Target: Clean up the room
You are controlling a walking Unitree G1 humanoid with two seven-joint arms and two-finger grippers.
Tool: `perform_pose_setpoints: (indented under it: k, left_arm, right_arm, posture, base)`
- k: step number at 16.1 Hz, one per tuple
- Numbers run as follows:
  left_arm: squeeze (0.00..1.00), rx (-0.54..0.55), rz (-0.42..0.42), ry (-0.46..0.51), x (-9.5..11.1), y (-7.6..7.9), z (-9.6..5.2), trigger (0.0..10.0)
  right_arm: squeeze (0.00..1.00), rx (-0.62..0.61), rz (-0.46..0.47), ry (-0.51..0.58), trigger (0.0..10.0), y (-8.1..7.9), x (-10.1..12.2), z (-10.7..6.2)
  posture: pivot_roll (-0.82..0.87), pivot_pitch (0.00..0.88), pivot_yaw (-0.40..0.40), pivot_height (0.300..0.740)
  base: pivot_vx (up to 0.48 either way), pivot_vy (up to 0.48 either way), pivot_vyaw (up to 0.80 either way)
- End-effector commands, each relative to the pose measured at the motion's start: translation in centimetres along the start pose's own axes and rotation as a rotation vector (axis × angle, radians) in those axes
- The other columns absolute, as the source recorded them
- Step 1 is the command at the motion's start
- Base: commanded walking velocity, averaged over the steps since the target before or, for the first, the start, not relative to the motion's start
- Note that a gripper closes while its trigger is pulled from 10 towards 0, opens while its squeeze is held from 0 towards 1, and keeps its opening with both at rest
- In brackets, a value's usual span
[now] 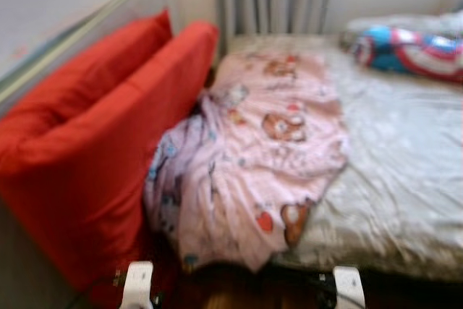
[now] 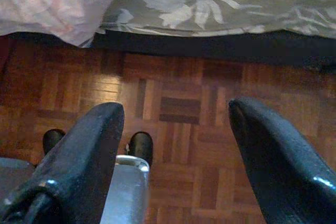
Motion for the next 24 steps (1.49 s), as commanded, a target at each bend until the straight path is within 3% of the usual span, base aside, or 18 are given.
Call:
perform_pose_setpoints:
  k: [1,6,11,14,19,24]
  left_arm:
    - [0.0,0.001,0.013,-0.004,0.0,-0.1,0.0,10.0]
    - [0.0,-0.001,0.034,-0.001,0.0,-0.1,0.0,10.0]
    - [0.0,0.006,0.025,-0.004,-0.2,-0.1,0.0,10.0]
    - [0.0,0.008,0.028,-0.005,-0.2,-0.1,-0.1,10.0]
    - [0.0,0.021,0.016,0.066,1.6,-0.6,0.2,10.0]
    - [0.0,0.017,0.012,0.083,2.1,-0.5,0.3,10.0]
  right_arm:
    - [0.0,-0.002,0.008,-0.02,10.0,0.1,-0.4,-0.1]
    - [0.0,-0.011,0.008,-0.024,10.0,0.7,-0.2,-0.1]
    - [0.0,-0.01,0.004,-0.027,10.0,0.9,-0.2,-0.1]
    - [0.0,0.0,0.001,-0.014,10.0,0.6,-0.1,0.0]
    - [0.0,0.006,0.009,-0.004,10.0,-0.1,0.4,0.1]
    - [0.0,-0.007,0.012,-0.026,10.0,0.9,-0.3,-0.1]
  posture:
    - [-0.01,0.0,0.034,0.74]
    - [-0.01,0.0,0.034,0.74]
    - [-0.01,0.0,0.032,0.74]
    - [-0.01,0.0,0.033,0.74]
    - [0.0,0.0,0.032,0.74]
    - [0.0,0.0,0.033,0.74]
  base:
    - [0.0,0.0,-0.71]
    - [0.0,0.0,-0.7]
    - [0.0,-0.288,-0.68]
    - [0.0,0.0,0.0]
    - [0.0,0.0,0.0]
    - [0.0,0.0,-0.69]
Point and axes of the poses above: a point about 5 cm out from each wrist's last joint towards the gripper, its own z axis pointing out of the wrist towards the gripper, its own x axis along the axis of the wrist's last joint, y = z × x, the point moved 1 cm from there along z, pointing out of the wrist towards the gripper, and after that the axes turned 5 degrees about z, right-handed, at the moved point
